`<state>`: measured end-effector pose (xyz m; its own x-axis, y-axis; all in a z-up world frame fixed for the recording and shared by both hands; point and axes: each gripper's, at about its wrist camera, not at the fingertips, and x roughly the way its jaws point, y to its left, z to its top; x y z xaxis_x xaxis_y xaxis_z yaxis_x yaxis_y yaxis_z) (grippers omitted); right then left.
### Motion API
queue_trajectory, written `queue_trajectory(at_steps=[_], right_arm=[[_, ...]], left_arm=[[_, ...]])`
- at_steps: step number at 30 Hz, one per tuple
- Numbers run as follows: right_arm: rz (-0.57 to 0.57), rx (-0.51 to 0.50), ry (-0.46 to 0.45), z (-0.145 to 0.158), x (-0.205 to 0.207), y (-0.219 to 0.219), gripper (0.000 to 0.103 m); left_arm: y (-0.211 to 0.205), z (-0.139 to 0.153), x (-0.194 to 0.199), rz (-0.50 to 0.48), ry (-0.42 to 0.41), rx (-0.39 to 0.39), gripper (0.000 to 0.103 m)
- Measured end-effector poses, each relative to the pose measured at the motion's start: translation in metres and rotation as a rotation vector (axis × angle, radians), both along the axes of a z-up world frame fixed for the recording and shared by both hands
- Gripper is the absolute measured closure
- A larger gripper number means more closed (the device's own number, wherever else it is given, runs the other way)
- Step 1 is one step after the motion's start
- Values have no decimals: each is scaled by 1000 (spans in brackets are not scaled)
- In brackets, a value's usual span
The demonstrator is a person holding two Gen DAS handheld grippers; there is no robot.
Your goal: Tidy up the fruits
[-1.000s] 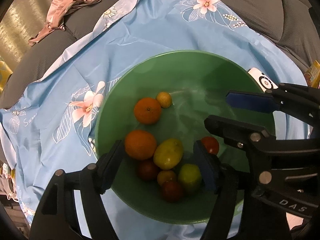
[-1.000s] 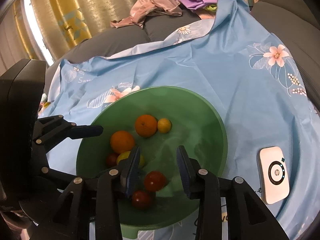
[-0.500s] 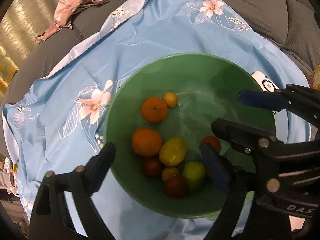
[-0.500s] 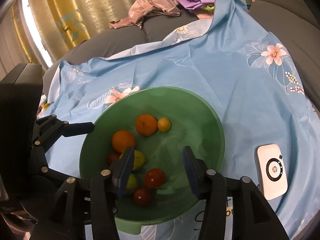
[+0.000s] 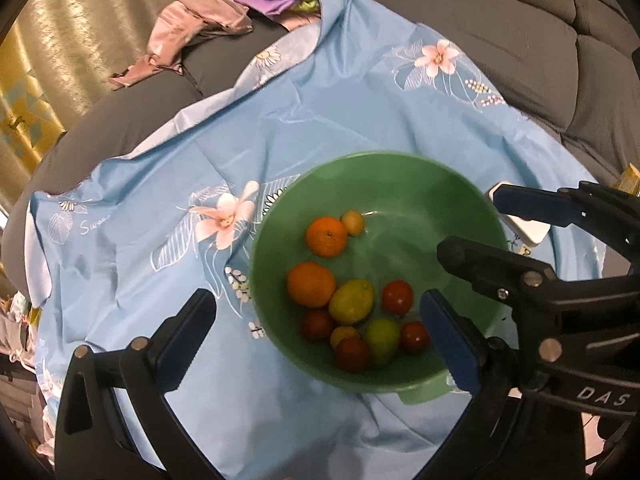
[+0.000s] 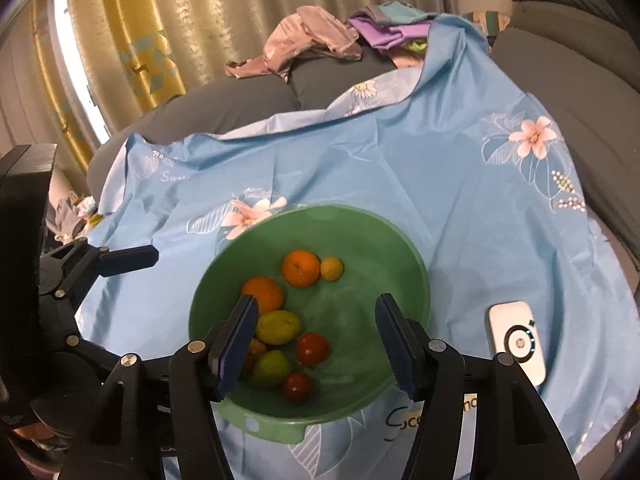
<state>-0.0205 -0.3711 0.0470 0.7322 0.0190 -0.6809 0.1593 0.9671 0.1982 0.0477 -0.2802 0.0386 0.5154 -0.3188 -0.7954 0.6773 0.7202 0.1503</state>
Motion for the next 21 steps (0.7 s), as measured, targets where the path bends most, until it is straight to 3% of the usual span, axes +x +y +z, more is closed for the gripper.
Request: queue_trajectory(at_steps=[4, 8, 21], right_arm=[[1, -24, -13, 14, -8, 4, 42], [3, -43, -25, 26, -15, 7, 42], [1, -101, -52, 67, -31, 7, 42]], left_arm=[[8, 9, -5, 34, 1, -25, 1], [17, 18, -5, 59, 56, -64, 1], [31, 63, -13, 109, -8, -92, 1]])
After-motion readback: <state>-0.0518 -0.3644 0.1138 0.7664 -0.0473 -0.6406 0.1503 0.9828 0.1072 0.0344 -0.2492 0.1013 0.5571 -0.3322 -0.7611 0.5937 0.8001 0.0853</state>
